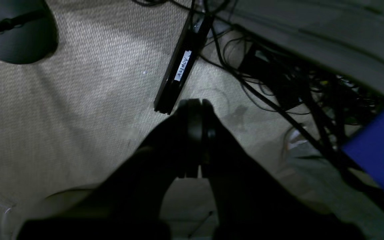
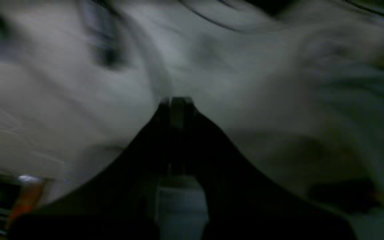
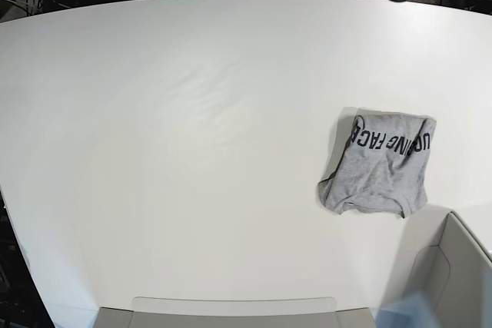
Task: Fold the T-shirt properly
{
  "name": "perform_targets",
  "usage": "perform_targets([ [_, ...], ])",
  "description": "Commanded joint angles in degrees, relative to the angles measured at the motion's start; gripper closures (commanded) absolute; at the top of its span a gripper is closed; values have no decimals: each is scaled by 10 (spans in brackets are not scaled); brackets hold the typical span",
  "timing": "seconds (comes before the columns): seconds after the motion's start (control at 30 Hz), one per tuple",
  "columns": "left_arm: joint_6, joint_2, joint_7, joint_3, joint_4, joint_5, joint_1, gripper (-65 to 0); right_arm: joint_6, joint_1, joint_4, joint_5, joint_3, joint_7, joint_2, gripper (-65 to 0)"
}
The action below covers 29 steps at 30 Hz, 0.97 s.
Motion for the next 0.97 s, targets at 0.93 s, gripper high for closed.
perform_targets([
  [0.93, 187, 0, -1, 145, -3, -5, -52, 0, -282, 110, -116, -62, 0, 6, 35, 0],
])
